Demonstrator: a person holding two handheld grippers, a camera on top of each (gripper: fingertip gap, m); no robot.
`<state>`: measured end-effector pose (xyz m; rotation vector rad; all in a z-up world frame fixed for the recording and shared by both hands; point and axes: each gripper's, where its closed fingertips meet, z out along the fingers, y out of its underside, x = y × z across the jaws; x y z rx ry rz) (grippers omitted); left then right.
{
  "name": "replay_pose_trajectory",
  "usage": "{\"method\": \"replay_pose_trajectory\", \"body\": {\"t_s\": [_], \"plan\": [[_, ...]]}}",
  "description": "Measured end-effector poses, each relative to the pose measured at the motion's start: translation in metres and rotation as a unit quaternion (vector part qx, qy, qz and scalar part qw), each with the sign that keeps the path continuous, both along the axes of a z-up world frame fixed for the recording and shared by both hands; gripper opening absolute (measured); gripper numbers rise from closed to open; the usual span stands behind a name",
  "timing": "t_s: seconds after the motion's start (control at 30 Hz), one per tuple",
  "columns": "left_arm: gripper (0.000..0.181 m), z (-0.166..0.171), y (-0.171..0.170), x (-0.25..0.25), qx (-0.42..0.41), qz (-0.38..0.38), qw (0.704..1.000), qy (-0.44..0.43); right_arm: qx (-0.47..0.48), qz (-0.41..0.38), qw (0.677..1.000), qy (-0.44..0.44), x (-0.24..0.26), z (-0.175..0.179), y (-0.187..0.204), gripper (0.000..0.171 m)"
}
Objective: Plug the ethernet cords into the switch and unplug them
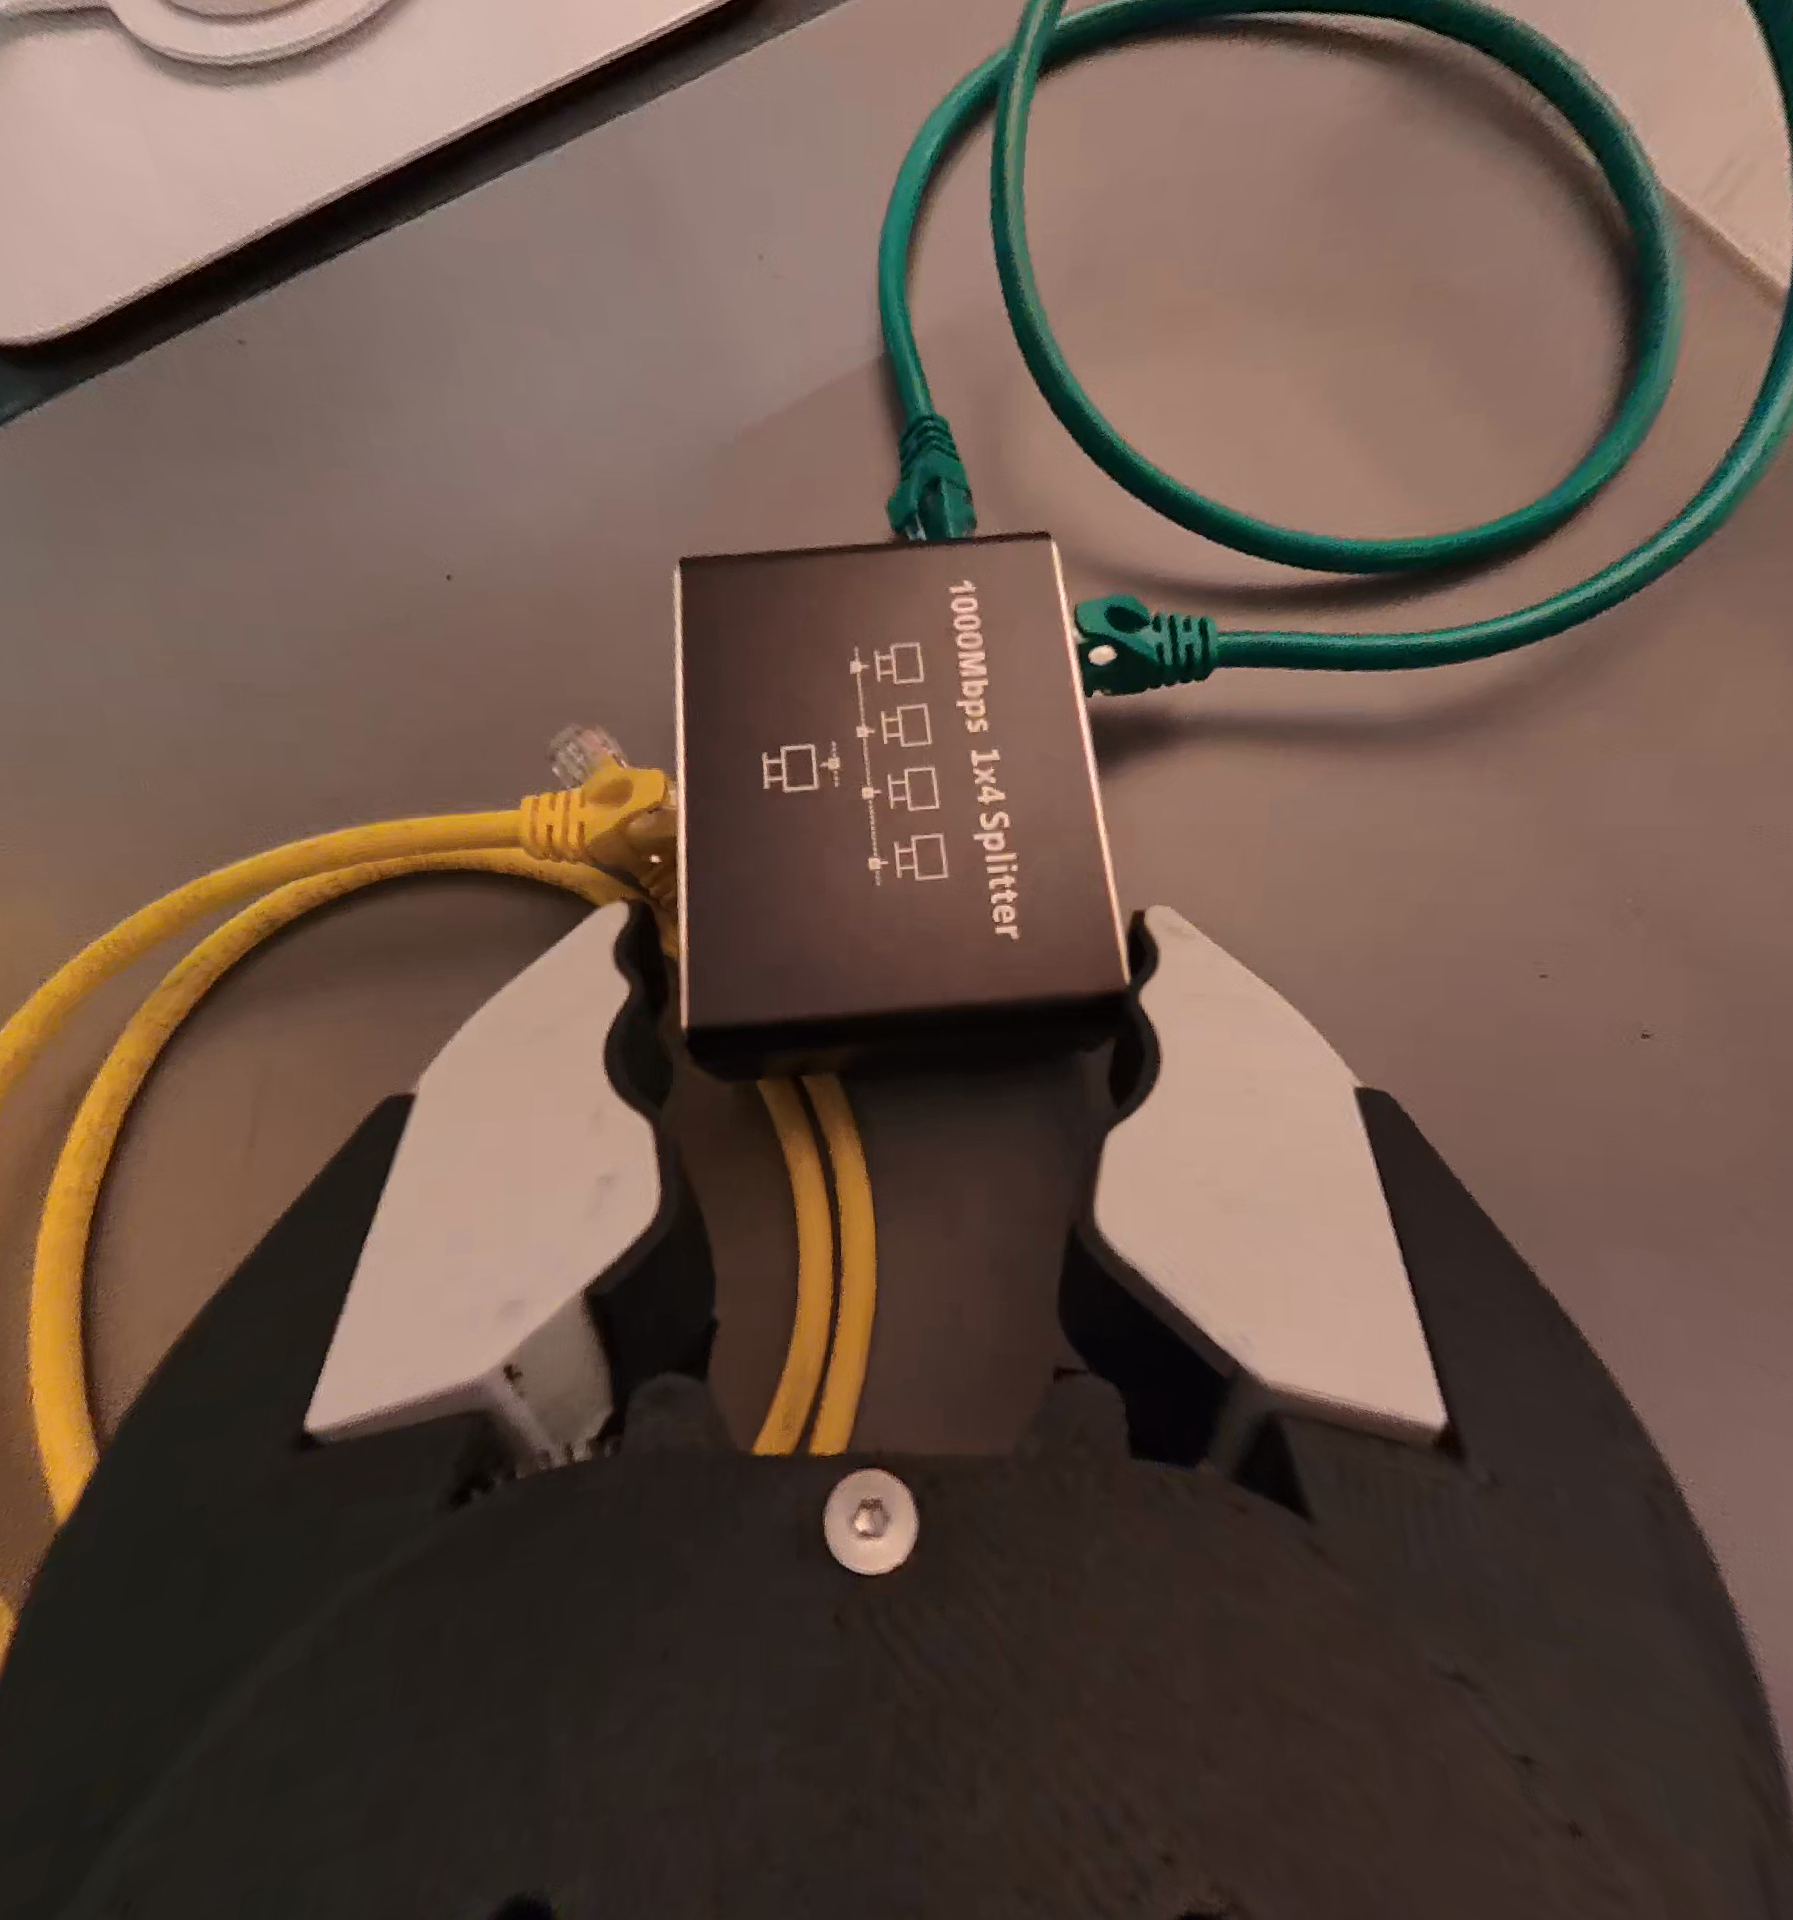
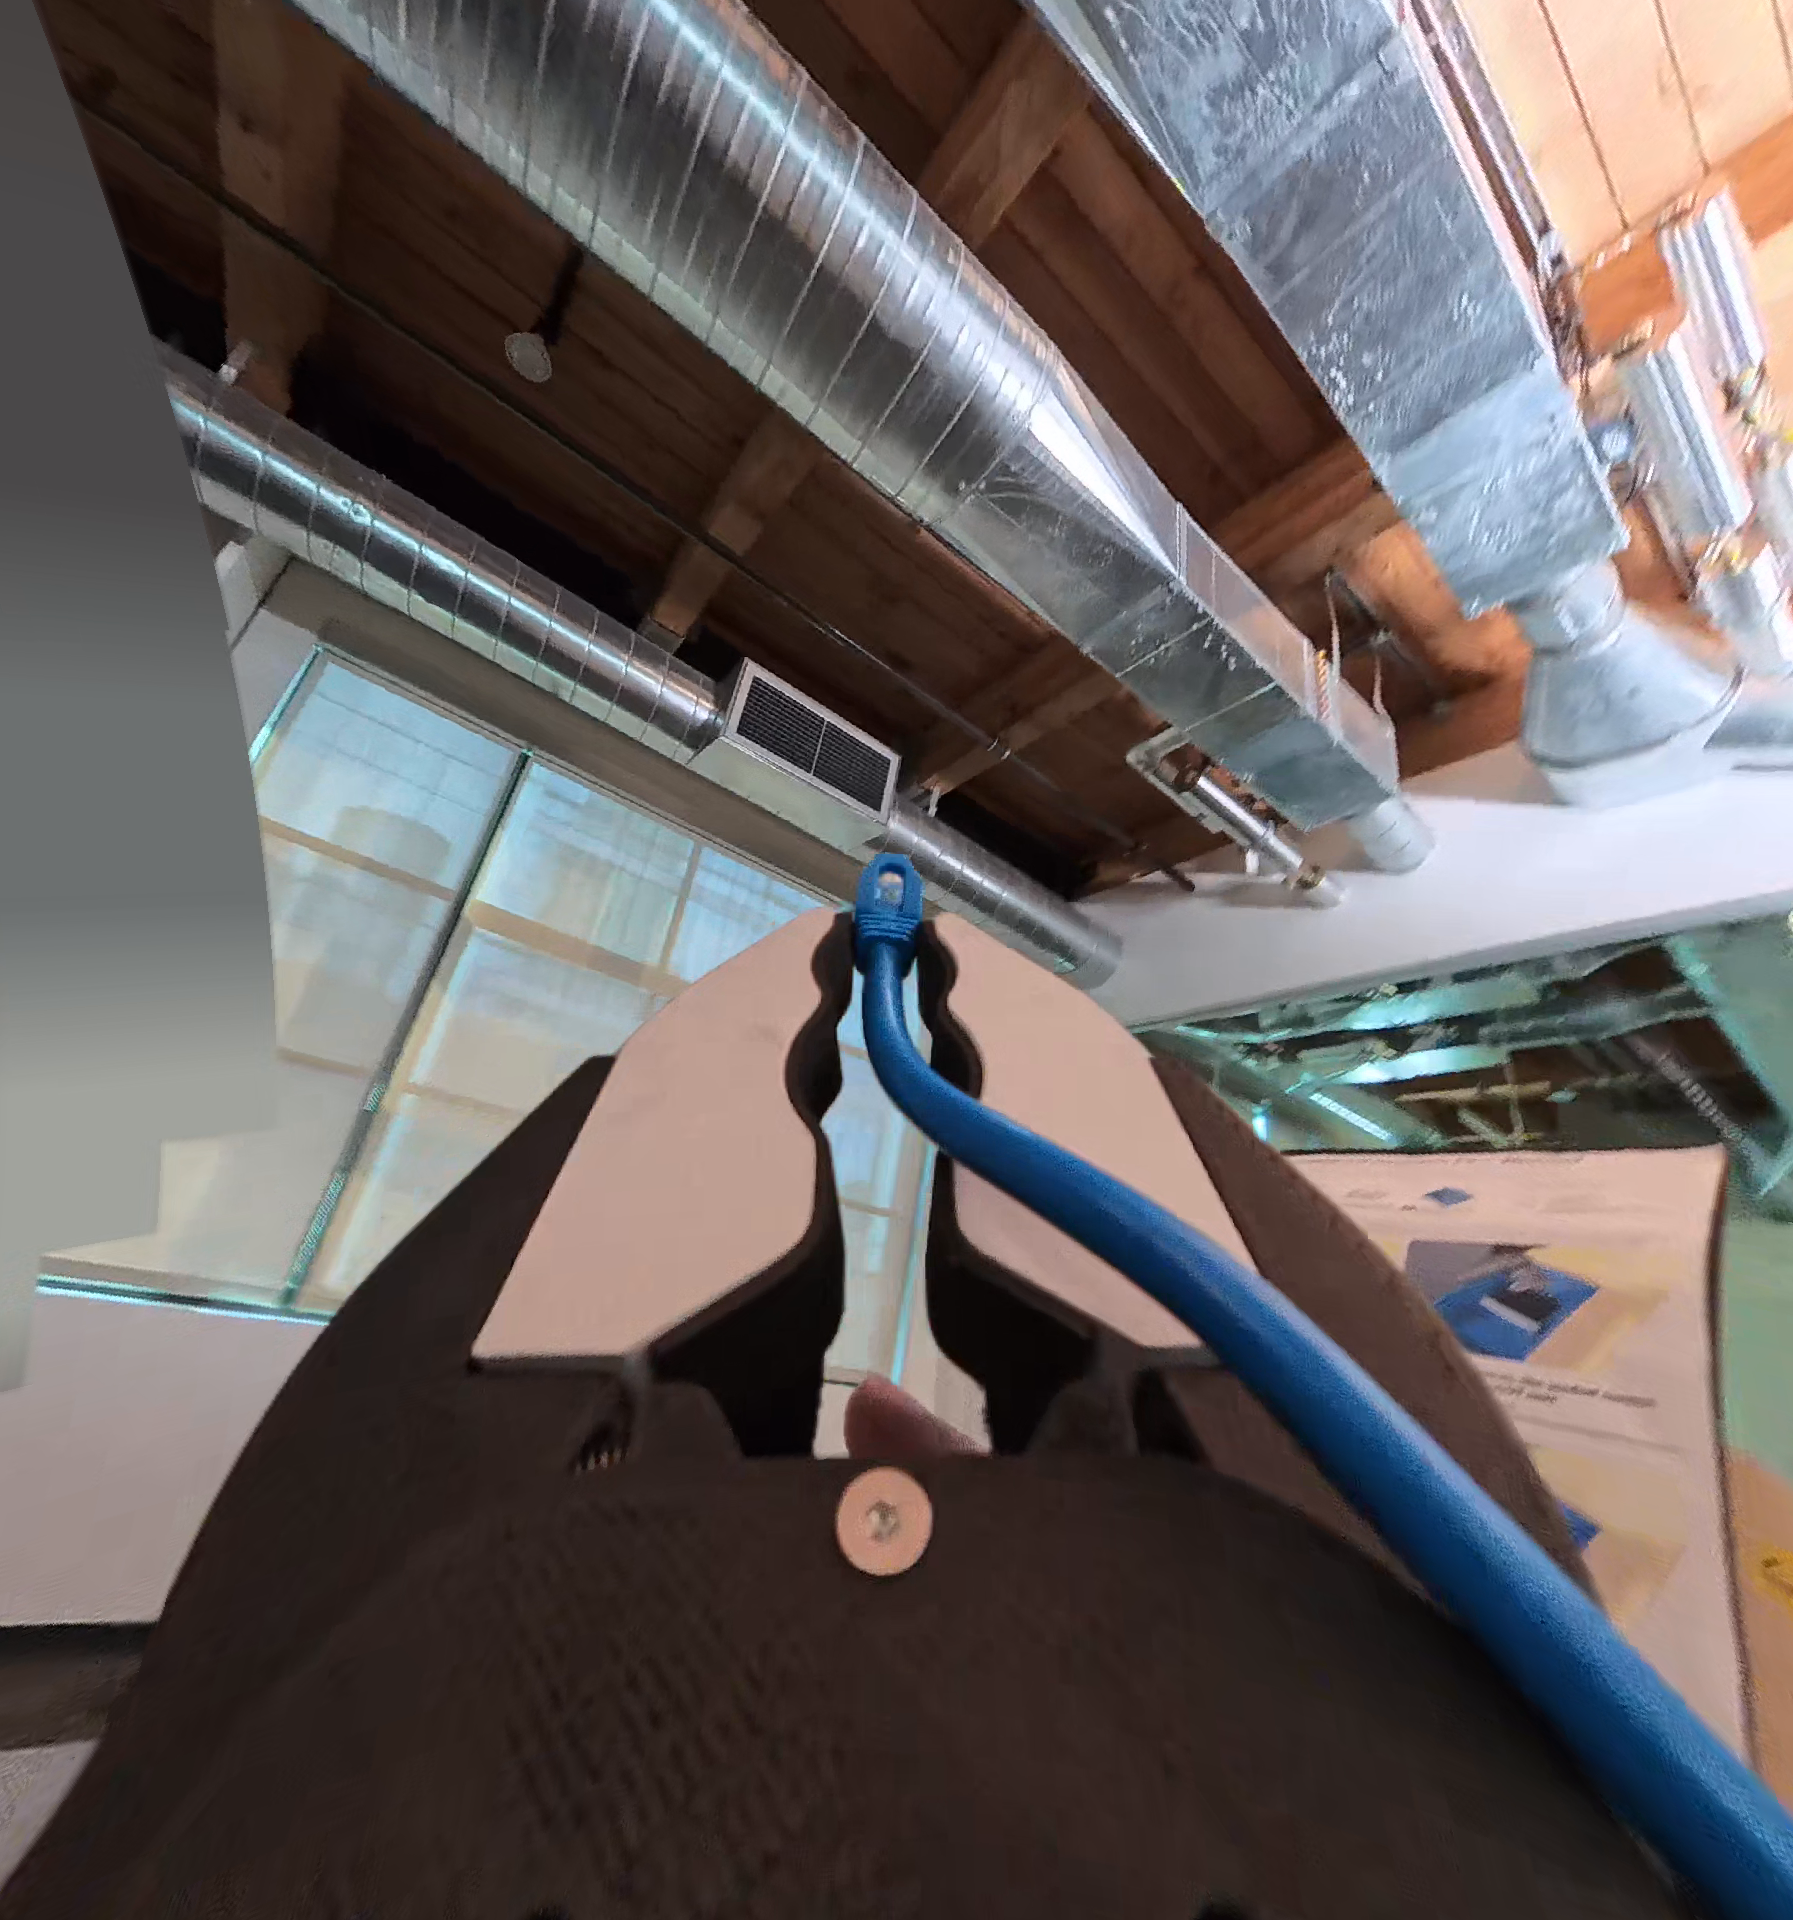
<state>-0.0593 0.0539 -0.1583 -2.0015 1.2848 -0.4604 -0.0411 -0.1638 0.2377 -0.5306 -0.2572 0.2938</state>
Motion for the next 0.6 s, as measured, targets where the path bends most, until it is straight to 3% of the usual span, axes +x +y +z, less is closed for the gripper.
{"method": "replay_pose_trajectory", "body": {"t_s": [0.13, 0.23, 0.4, 0.6], "plan": [[0.080, 0.003, 0.004, 0.003, -0.018, -0.016, 1.000, -0.014, 0.004, -0.052, 0.997, -0.056, -0.018, -0.008, 0.006, 0.011], [0.078, 0.020, 0.005, 0.003, -0.083, -0.008, 0.993, -0.088, 0.009, -0.054, 0.995, -0.086, -0.028, -0.015, 0.009, 0.011], [0.078, 0.051, 0.003, -0.007, -0.199, -0.007, 0.957, -0.211, -0.027, -0.107, 0.985, -0.134, -0.034, -0.036, 0.038, 0.011], [0.078, 0.100, -0.003, -0.021, -0.263, -0.027, 0.905, -0.333, -0.163, -0.139, 0.960, -0.180, -0.038, -0.082, 0.100, 0.012]]}}
